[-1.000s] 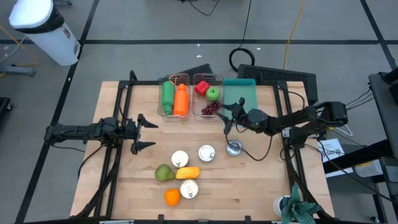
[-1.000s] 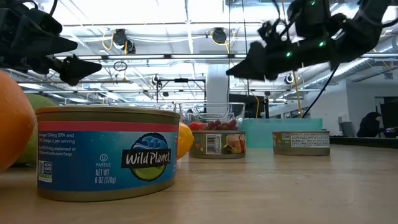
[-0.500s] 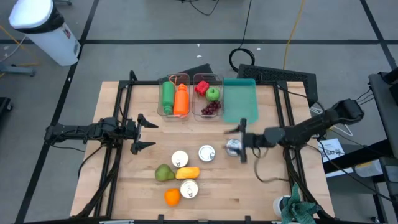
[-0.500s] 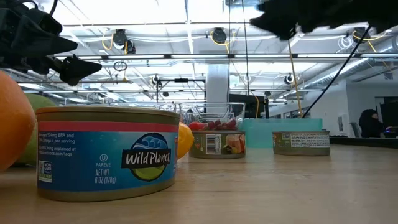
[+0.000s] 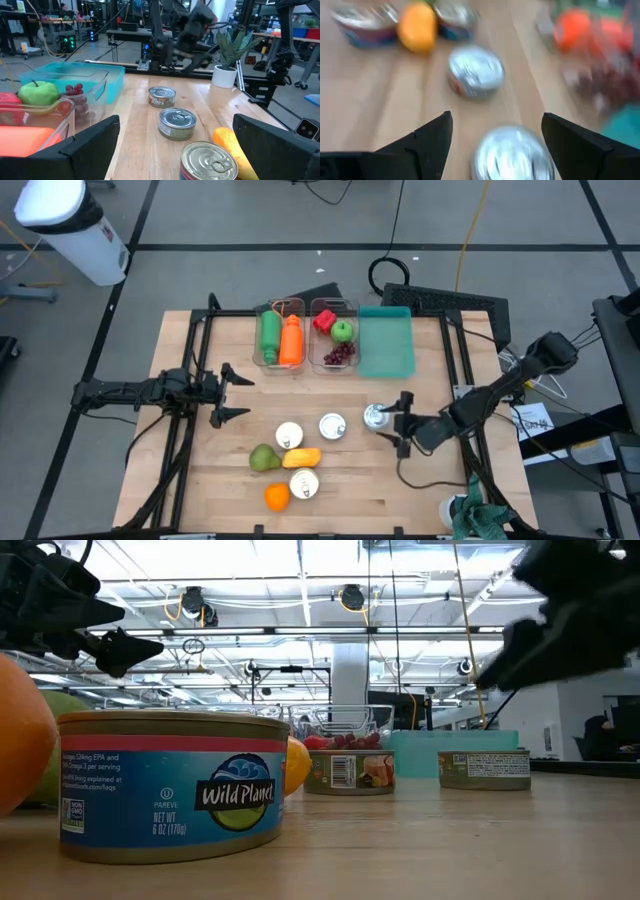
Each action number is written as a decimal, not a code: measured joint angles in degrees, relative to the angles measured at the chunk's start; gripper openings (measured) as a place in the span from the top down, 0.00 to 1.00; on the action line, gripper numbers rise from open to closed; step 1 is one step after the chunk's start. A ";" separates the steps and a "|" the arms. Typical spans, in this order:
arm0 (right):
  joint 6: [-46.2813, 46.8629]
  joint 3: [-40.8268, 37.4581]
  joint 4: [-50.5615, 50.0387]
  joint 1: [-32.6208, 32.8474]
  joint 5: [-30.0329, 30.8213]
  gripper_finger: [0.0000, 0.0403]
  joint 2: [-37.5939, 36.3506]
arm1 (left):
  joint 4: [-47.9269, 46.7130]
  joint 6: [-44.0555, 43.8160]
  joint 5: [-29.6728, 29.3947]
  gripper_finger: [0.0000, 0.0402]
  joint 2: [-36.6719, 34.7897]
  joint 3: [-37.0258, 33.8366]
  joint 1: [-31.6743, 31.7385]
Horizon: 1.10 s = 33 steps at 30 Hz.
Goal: Pick & Place Food Item
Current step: Put the right green tuna can into the green bin
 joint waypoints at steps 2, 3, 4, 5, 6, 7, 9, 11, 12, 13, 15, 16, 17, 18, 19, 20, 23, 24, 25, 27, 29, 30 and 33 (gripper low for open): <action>3.81 0.00 -3.35 -0.39 0.71 0.30 1.24 | 0.00 0.00 0.00 0.01 0.00 -0.02 0.00; 4.73 0.00 -4.00 -0.37 0.86 0.30 1.94 | -0.02 0.01 0.00 0.01 -0.02 -0.02 0.00; 5.20 0.00 -4.00 -0.37 0.99 0.30 2.66 | -0.02 0.00 0.00 0.01 0.00 -0.02 0.00; 5.33 0.00 -4.06 -0.33 1.01 0.30 3.31 | -0.02 0.01 0.01 0.01 -0.01 -0.02 0.00; 5.41 0.00 -4.36 -0.33 0.91 0.30 3.83 | -0.01 0.02 0.00 0.01 -0.02 -0.02 0.00; 5.57 0.00 -4.47 -0.33 0.84 0.30 4.31 | -0.01 0.00 0.00 0.01 -0.01 -0.01 0.00; 6.47 0.00 -4.78 -0.36 0.53 0.30 4.96 | -0.02 0.00 0.00 0.01 -0.01 -0.02 0.00; 7.71 0.00 -6.12 -0.67 -0.96 0.30 4.97 | -0.02 0.01 0.00 0.01 0.00 -0.01 0.00; 8.50 0.02 -7.12 -1.04 -1.72 0.30 4.95 | -0.02 0.02 0.02 0.01 0.00 -0.02 0.00; 9.05 0.00 -8.36 -1.36 -2.15 0.30 4.95 | -0.02 0.02 0.00 0.01 0.00 -0.02 0.00; 10.10 0.01 -11.14 -1.79 -2.06 0.30 4.97 | -0.02 0.00 0.00 0.01 -0.02 -0.02 0.00; 10.51 0.01 -12.10 -1.89 -2.08 0.30 4.97 | 0.00 0.00 0.00 0.01 0.00 -0.02 0.00; 11.15 0.00 -12.79 -1.89 -2.21 0.30 4.97 | -0.01 0.02 0.00 0.01 -0.01 -0.02 0.00; 11.66 0.00 -13.41 -1.88 -2.25 0.30 4.97 | -0.02 0.02 0.00 0.01 -0.01 -0.02 0.00; 11.91 0.00 -13.78 -1.88 -2.46 0.30 4.97 | -0.02 0.01 0.01 0.01 -0.02 -0.02 0.00; 12.05 0.00 -13.84 -1.87 -3.04 0.30 4.97 | -0.01 0.02 0.00 0.01 0.00 -0.02 0.00; 13.01 0.00 -13.66 -1.88 -6.55 0.30 4.97 | -0.01 0.01 0.01 0.01 -0.01 -0.02 0.00; 13.35 0.00 -13.73 -1.94 -8.12 0.30 4.97 | -0.02 0.02 0.00 0.01 0.00 -0.02 0.00; 13.81 0.02 -13.73 -2.05 -9.73 0.30 4.97 | 0.00 0.02 0.00 0.01 0.00 -0.02 0.00; 14.70 0.02 -13.76 -2.39 -12.07 0.30 4.93 | 0.11 0.35 0.00 0.01 -0.01 -0.02 0.00; 14.86 0.07 -13.99 -2.60 -12.60 0.30 4.90 | 2.04 0.34 -1.26 0.01 0.00 -0.02 0.00; 14.85 0.07 -14.19 -2.60 -12.45 0.30 4.91 | 3.54 0.25 -2.31 0.01 -0.02 -0.01 0.00; 14.20 0.07 -14.59 -2.60 -12.31 0.30 4.91 | 8.22 -1.00 -3.51 0.01 0.00 -0.02 0.00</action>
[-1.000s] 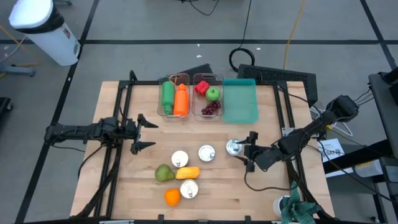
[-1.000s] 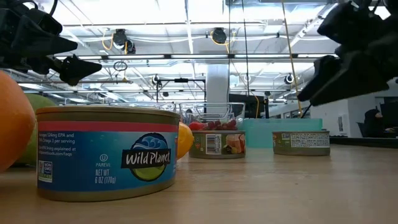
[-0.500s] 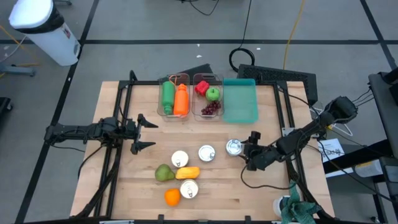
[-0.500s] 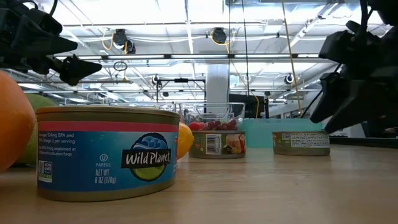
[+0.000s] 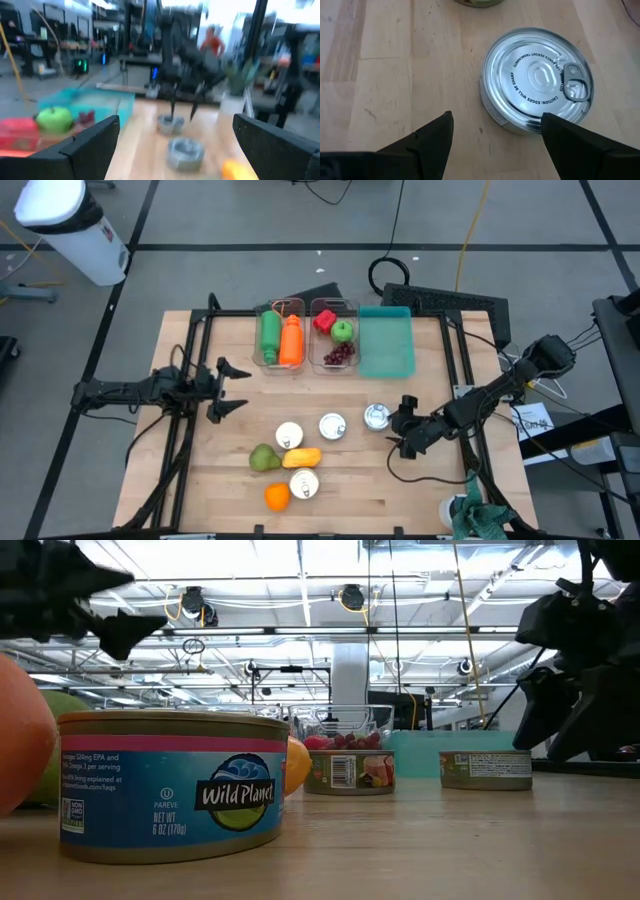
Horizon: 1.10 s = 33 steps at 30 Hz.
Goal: Pick & Place Food Item
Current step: Put the right green tuna can into the green bin
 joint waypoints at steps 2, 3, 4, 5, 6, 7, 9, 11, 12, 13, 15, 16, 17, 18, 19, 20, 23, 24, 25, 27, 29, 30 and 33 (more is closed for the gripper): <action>0.42 0.03 -0.74 0.00 -0.12 0.30 0.00 | 3.32 -4.98 0.41 0.01 -0.02 0.02 -0.04; 1.19 0.09 -1.32 0.00 -0.10 0.30 -0.02 | 4.33 -7.82 0.47 0.01 -0.02 0.02 -0.04; 2.42 0.09 -1.98 0.02 -0.21 0.30 -0.05 | 4.62 -10.68 0.48 0.01 -0.02 0.02 -0.04; 3.74 0.11 -2.63 0.00 -0.71 0.30 -0.28 | 4.46 -13.13 0.45 0.01 -0.02 0.02 -0.04; 4.62 0.15 -3.15 -0.02 -1.80 0.30 -0.54 | 3.85 -14.93 0.45 0.01 -0.02 0.02 -0.04; 4.92 0.15 -3.34 -0.04 -3.13 0.30 -0.67 | 3.37 -15.78 0.46 0.01 -0.01 0.02 -0.04; 4.27 0.15 -3.51 0.00 -3.70 0.30 -1.30 | 2.24 -16.81 0.38 0.01 0.00 0.02 -0.04; 2.83 0.08 -3.61 0.00 -4.03 0.30 -1.86 | 1.77 -18.92 -0.67 0.01 0.00 0.02 -0.07; 2.18 0.01 -3.93 0.00 -3.97 0.30 -2.22 | 1.81 -20.09 -1.79 0.01 0.02 0.02 -0.07; 1.72 -0.03 -4.11 -0.01 -3.45 0.30 -2.34 | 1.84 -21.40 -3.41 0.01 0.33 0.02 -0.07; 0.34 -0.07 -3.95 -0.51 -2.19 0.30 -2.32 | 1.68 -23.41 -7.23 0.01 1.62 0.02 -0.05; -0.03 -0.07 -3.59 -1.10 -2.24 0.30 -2.18 | 1.66 -24.03 -8.85 0.01 2.48 0.02 -0.04; -0.45 -0.07 -3.26 -1.75 -2.21 0.30 -1.69 | 1.87 -24.29 -9.96 0.01 3.40 0.02 -0.04; -0.87 -0.07 -2.77 -2.44 -1.95 0.30 -1.16 | 2.05 -24.44 -10.92 0.01 4.52 0.02 -0.04; -1.61 -0.05 -2.31 -3.10 -1.71 0.30 -0.58 | 2.28 -24.43 -11.55 0.01 5.57 0.00 -0.04; -2.64 -0.04 -1.99 -3.73 -1.18 0.30 0.19 | 2.45 -24.43 -12.27 0.01 6.61 0.02 -0.04; -6.72 0.11 -1.23 -5.38 1.13 0.30 3.92 | 2.40 -24.30 -14.19 0.01 9.50 0.01 -0.05; -7.99 0.15 -0.86 -5.74 1.26 0.30 5.30 | 2.48 -24.25 -14.73 0.01 10.43 0.02 -0.04; -9.28 0.15 -0.46 -5.94 1.63 0.30 6.85 | 2.51 -24.36 -15.36 0.01 11.22 0.02 -0.04; -11.08 0.13 0.22 -5.98 2.37 0.30 9.52 | 2.54 -24.65 -16.43 0.01 12.56 0.01 -0.04; -11.41 0.09 0.51 -5.68 1.71 0.31 11.02 | 2.57 -24.96 -17.04 0.01 13.63 0.00 -0.04; -11.74 0.09 0.55 -5.45 1.63 0.32 11.21 | 2.46 -25.40 -17.08 0.01 13.99 0.00 -0.04; -12.71 0.08 1.38 -5.13 1.37 0.35 9.95 | 2.44 -26.29 -17.08 0.01 14.98 0.00 -0.04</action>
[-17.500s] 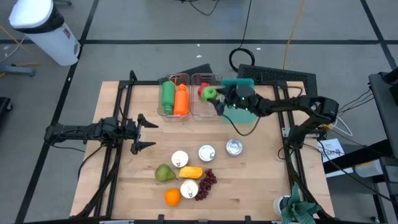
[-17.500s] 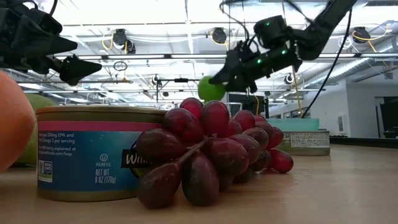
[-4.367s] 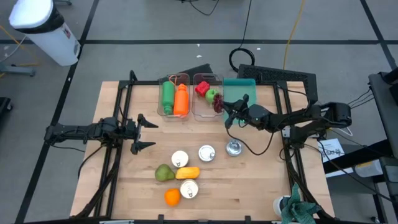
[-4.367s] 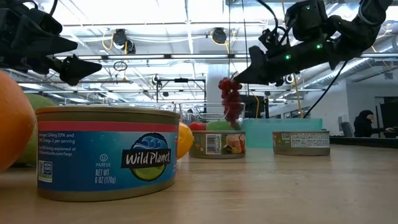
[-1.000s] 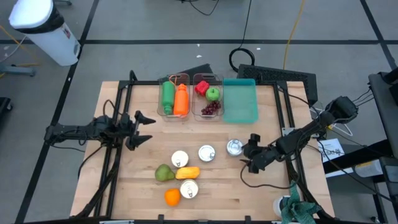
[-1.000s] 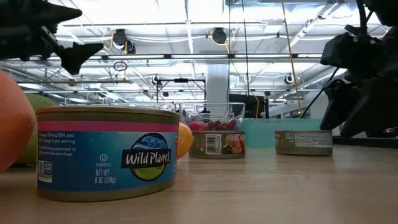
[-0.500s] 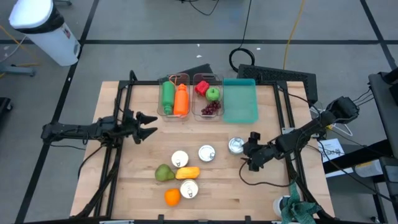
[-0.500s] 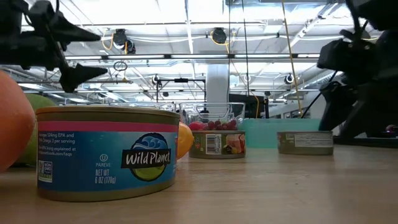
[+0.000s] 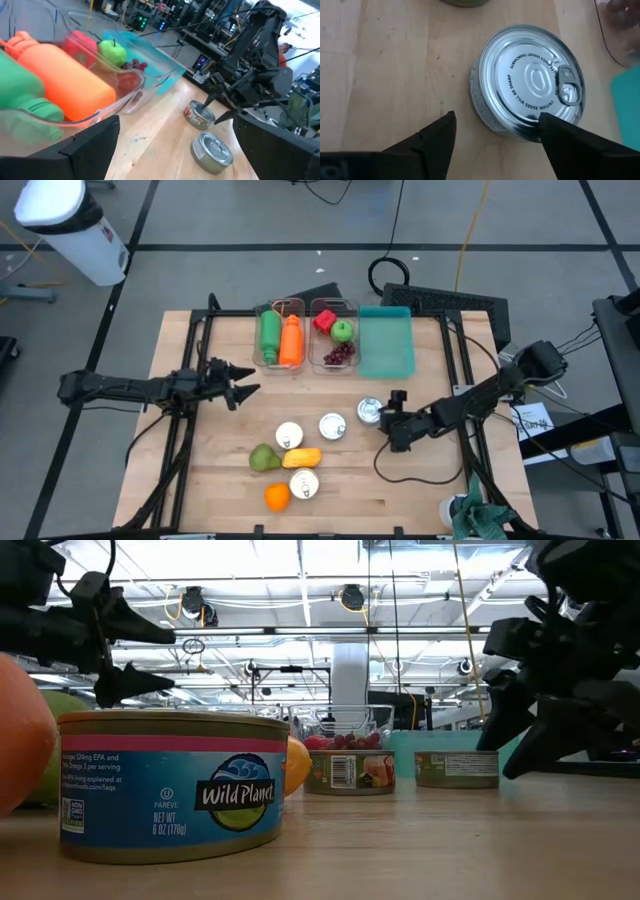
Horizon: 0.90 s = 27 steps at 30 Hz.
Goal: Pick & Place Food Item
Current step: Put the right green tuna can into the green bin
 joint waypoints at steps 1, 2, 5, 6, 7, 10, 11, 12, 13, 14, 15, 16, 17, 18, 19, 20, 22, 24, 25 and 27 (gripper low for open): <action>-0.50 -0.02 0.65 0.08 0.09 0.36 -0.73 | -0.04 -0.10 0.00 0.01 0.16 0.00 -0.02; -1.10 -0.04 1.23 0.12 0.12 0.37 -1.51 | 0.05 -0.12 0.00 0.01 0.33 0.00 0.00; -2.35 -0.14 3.38 0.53 0.06 0.40 -2.97 | -0.01 -0.27 0.00 0.01 0.71 0.00 0.00; -2.71 -0.19 3.94 0.78 0.09 0.42 -3.04 | 0.05 -0.30 0.00 0.01 0.76 0.00 0.00; -3.34 -0.19 4.69 1.02 0.05 0.43 -2.96 | 0.07 -0.30 0.00 0.01 0.76 0.00 0.00; -5.94 -0.15 6.64 1.43 0.17 0.47 -2.00 | 0.06 -0.28 0.00 0.01 0.76 0.00 0.00; -7.27 -0.15 7.46 1.43 0.15 0.48 -1.62 | 0.08 -0.28 0.00 0.01 0.76 0.00 -0.01; -8.59 -0.15 8.29 1.45 0.05 0.49 -1.39 | 0.07 -0.28 0.00 0.01 0.76 0.00 -0.02; -9.79 -0.15 9.09 1.47 -0.02 0.50 -1.18 | 0.05 -0.28 0.00 0.01 0.76 0.00 0.00; -10.88 -0.15 9.69 1.48 -0.05 0.51 -0.94 | 0.05 -0.28 0.00 0.01 0.76 0.00 0.00; -11.95 -0.15 10.11 1.48 -0.06 0.52 -0.84 | 0.09 -0.28 0.00 0.01 0.76 0.00 -0.01; -13.10 -0.15 10.39 1.48 -0.05 0.53 -0.75 | 0.11 -0.28 0.00 0.01 0.76 0.00 -0.02; -14.11 -0.15 10.56 1.48 -0.02 0.54 -0.73 | 0.09 -0.28 0.00 0.01 0.76 0.00 0.00; -14.98 -0.15 10.65 1.48 -0.01 0.55 -0.75 | 0.07 -0.28 0.00 0.01 0.76 0.00 0.00; -15.77 -0.15 10.67 1.48 -0.01 0.57 -0.75 | 0.05 -0.25 0.00 0.01 0.76 0.00 -0.02; -16.44 -0.15 10.67 1.48 0.01 0.59 -0.75 | 0.03 0.00 0.02 0.01 0.76 0.00 0.00; -17.70 -0.15 10.73 1.48 0.12 0.63 -0.75 | -0.07 0.72 0.25 0.01 0.76 0.00 0.00; -18.82 -0.15 10.82 1.48 0.27 0.69 -0.75 | -0.16 1.83 1.42 0.01 0.76 0.00 0.00; -19.04 -0.15 10.87 1.48 0.57 0.73 -0.75 | -0.13 2.40 1.71 0.01 0.76 0.00 0.00; -19.03 -0.15 10.88 1.47 1.69 0.80 -0.75 | -0.10 3.24 1.95 0.01 0.76 0.00 -0.04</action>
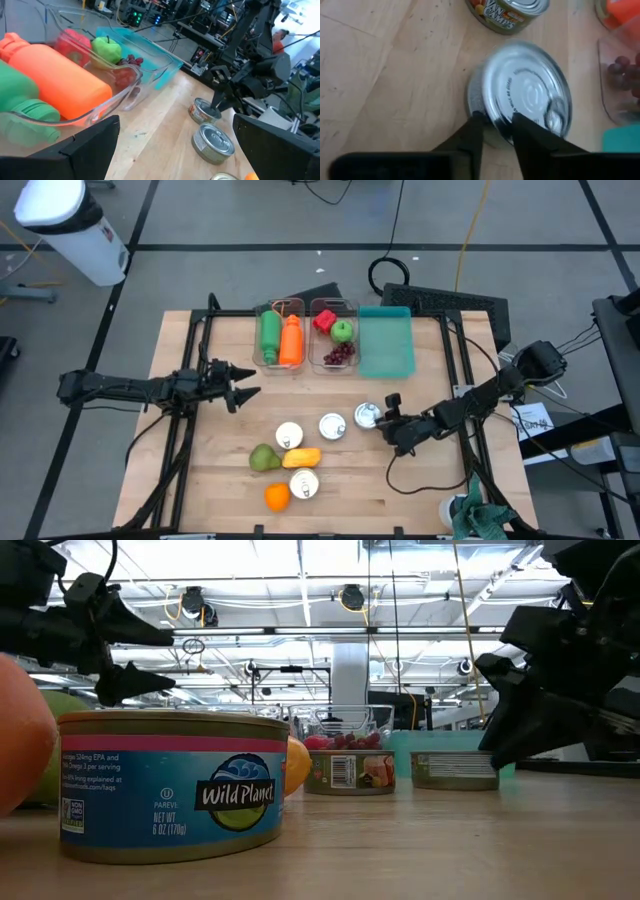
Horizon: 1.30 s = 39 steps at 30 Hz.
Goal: Pick & Place Food Item
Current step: Put the right green tuna can into the green bin
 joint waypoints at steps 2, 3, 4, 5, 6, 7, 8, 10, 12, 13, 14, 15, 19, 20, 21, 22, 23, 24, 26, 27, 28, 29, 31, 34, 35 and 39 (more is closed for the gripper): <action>0.12 0.00 0.06 -0.08 0.59 0.87 0.00 | 0.03 0.68 0.00 0.01 0.00 0.00 0.02; 0.01 0.00 0.06 -0.08 0.74 0.91 0.00 | 0.03 0.73 0.00 0.01 0.00 0.00 0.02; -0.07 0.02 0.00 -0.10 0.82 0.95 -0.02 | 0.02 0.66 0.00 0.01 0.00 0.00 0.02; -0.14 0.04 -0.13 -0.10 0.74 0.97 -0.02 | 0.02 0.55 0.00 0.01 0.00 0.00 0.02; -0.14 0.04 -0.28 -0.19 0.28 0.98 -0.06 | 0.04 0.55 0.00 0.01 0.00 0.00 0.04; 0.16 0.04 -0.35 -0.37 -0.36 0.99 -0.01 | 0.04 0.59 0.00 0.01 0.00 0.00 0.04; 0.55 0.04 -0.31 -0.45 -0.69 0.99 0.25 | 0.04 0.68 0.00 0.01 0.00 0.00 0.04; 0.59 0.04 -0.29 -0.47 -1.35 1.00 0.36 | 0.04 0.72 0.00 0.01 0.00 0.00 0.04; 0.56 0.04 0.26 -0.45 -1.45 1.00 0.43 | 0.04 0.71 0.01 0.01 0.00 0.00 0.04; 0.53 0.04 0.70 -0.45 -1.47 1.00 0.40 | 0.05 0.72 0.00 0.01 0.00 0.00 0.04; 0.49 0.00 1.09 -0.45 -1.45 1.00 0.14 | 0.09 0.72 0.00 0.01 0.00 0.00 0.04; 0.39 -0.02 1.44 -0.39 -1.47 1.00 -0.19 | 0.10 0.70 0.00 0.01 0.00 0.00 0.04; -1.02 -0.17 3.01 -0.36 -2.68 1.00 -1.77 | 0.12 0.70 0.00 0.01 0.00 0.00 0.04; -1.20 -0.23 2.87 -0.34 -3.12 1.00 -2.49 | 0.11 0.70 0.00 0.01 0.00 0.00 0.04; -1.17 -0.28 2.77 -0.34 -3.15 1.00 -3.16 | 0.10 0.68 0.00 0.01 0.00 0.00 0.04; -1.17 -0.28 2.85 -0.32 -3.07 1.00 -3.83 | 0.10 0.68 0.00 0.01 0.00 0.00 0.04; -1.16 -0.27 2.97 -0.30 -3.03 1.00 -4.55 | 0.10 0.68 0.00 0.01 0.00 0.00 0.04; -1.15 -0.26 2.99 -0.19 -2.95 1.00 -5.34 | 0.10 0.68 0.00 0.01 -0.02 0.00 0.04; -1.52 -0.26 3.23 0.15 -1.93 1.00 -6.61 | 0.10 0.66 0.00 0.01 -0.02 0.00 0.04; -1.98 -0.26 3.23 0.43 -1.12 1.00 -7.23 | 0.10 0.66 0.00 0.01 -0.02 0.00 0.04; -2.41 -0.26 3.25 0.69 -0.03 1.00 -7.77 | 0.09 0.66 0.00 0.01 -0.02 0.00 0.04; -2.74 -0.26 3.27 0.89 0.61 1.00 -8.41 | 0.06 0.64 0.00 0.01 -0.02 0.00 0.04; -2.84 -0.23 3.38 0.94 0.86 1.00 -9.59 | 0.10 0.63 0.00 0.01 -0.02 0.00 0.03; -3.05 -0.17 3.60 1.11 1.90 1.00 -10.77 | 0.08 0.63 0.00 0.01 -0.02 -0.02 0.04; -3.58 -0.17 3.57 1.22 3.05 1.00 -11.16 | 0.10 0.63 0.00 0.01 -0.02 -0.02 0.04; -5.73 -0.15 3.96 1.30 6.08 1.00 -12.69 | 0.09 0.63 0.00 0.01 -0.02 -0.02 0.04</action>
